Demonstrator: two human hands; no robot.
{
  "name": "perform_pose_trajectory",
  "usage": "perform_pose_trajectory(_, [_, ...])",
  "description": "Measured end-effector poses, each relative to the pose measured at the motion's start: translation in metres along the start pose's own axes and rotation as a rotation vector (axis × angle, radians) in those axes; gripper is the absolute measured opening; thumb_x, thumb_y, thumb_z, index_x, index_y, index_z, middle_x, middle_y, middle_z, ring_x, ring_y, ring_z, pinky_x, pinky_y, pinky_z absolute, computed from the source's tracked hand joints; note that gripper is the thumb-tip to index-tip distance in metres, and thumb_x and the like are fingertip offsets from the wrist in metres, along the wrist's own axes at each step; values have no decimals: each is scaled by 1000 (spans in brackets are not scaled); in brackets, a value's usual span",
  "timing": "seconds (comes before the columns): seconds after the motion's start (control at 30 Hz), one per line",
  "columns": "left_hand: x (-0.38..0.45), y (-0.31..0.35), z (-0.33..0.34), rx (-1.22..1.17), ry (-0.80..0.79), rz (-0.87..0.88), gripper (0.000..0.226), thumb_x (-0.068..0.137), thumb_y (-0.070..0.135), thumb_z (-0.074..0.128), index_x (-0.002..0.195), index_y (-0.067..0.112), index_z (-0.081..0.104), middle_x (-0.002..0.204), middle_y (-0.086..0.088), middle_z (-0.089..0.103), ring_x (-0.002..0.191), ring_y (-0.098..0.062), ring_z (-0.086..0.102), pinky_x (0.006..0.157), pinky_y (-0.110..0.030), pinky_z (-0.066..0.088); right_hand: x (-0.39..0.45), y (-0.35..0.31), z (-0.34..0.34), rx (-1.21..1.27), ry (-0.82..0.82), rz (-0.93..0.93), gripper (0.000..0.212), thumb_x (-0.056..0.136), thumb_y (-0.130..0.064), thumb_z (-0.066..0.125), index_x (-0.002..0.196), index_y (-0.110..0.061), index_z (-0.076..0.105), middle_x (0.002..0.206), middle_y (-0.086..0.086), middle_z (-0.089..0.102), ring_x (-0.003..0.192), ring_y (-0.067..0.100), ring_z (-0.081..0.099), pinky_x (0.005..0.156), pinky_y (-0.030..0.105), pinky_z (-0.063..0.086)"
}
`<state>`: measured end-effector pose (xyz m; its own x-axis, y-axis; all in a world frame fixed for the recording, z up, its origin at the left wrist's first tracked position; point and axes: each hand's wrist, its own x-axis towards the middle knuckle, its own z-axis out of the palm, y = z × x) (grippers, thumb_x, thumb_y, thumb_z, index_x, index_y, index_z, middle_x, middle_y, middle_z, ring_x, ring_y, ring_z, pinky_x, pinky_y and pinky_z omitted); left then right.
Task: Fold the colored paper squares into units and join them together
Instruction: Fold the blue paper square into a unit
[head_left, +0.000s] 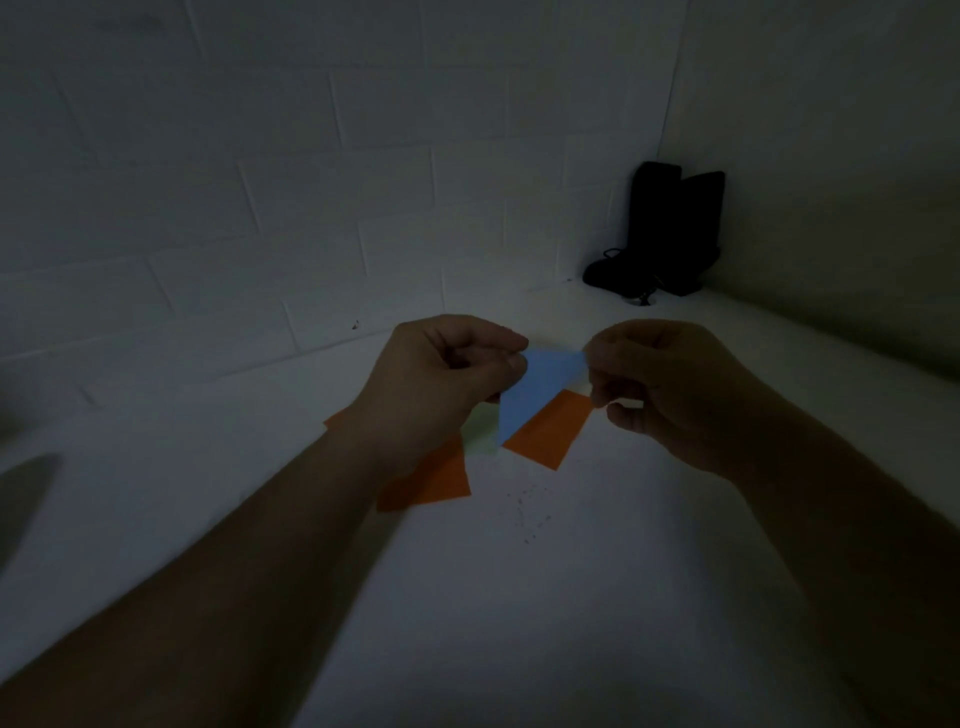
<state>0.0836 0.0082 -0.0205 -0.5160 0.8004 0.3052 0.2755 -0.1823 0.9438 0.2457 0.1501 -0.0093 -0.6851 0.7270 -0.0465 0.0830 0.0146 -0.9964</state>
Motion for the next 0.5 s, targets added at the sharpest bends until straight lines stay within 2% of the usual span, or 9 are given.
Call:
perform_pose_trajectory(0.1, [0,-5,0,107,-57,8,18,90,0,74,92,17,79,82,-8,77,76,-15,71,78,-29,60,1,1,-1,-72,-31,-20,16,91,-16,69,106,-19,71,95,6,72,83,21,68,69,31,55])
perform_pose_trajectory(0.17, [-1,-8,2,151,-95,6,18,91,2,73,94,18,80,82,-3,78,78,-15,72,77,-27,59,-1,3,5,-251,-35,-81,13,86,-12,75,97,-19,74,92,5,73,86,20,69,70,32,60])
perform_pose_trajectory(0.23, [0,-8,4,139,-113,0,17,93,4,72,103,16,79,90,-5,79,86,-19,75,80,-30,60,-2,6,13,-305,-20,-123,12,82,-7,78,83,-18,75,83,6,73,81,22,69,72,34,60])
perform_pose_trajectory(0.3, [0,-6,5,62,-112,-32,29,93,7,73,120,19,73,100,-9,78,94,-28,75,83,-37,62,-1,7,15,-207,4,-113,14,83,-3,76,77,-16,73,80,8,73,77,23,67,68,31,58])
perform_pose_trajectory(0.37, [2,-4,3,19,-114,-86,45,90,14,78,131,29,65,103,-13,76,95,-31,75,86,-40,63,0,6,13,-85,33,-66,11,85,-4,73,81,-14,72,88,12,72,80,23,66,68,30,57])
perform_pose_trajectory(0.43, [2,-4,2,34,-103,-130,51,87,18,81,132,32,61,95,-11,77,89,-26,76,84,-35,63,2,6,10,32,59,-43,9,87,-5,72,83,-14,71,88,9,69,79,22,64,66,28,56])
perform_pose_trajectory(0.5, [2,-5,2,13,-77,-151,49,88,15,80,132,27,62,89,-12,77,83,-22,75,82,-32,61,3,7,8,88,82,-40,8,87,-6,71,84,-14,71,84,6,67,75,21,62,65,28,56])
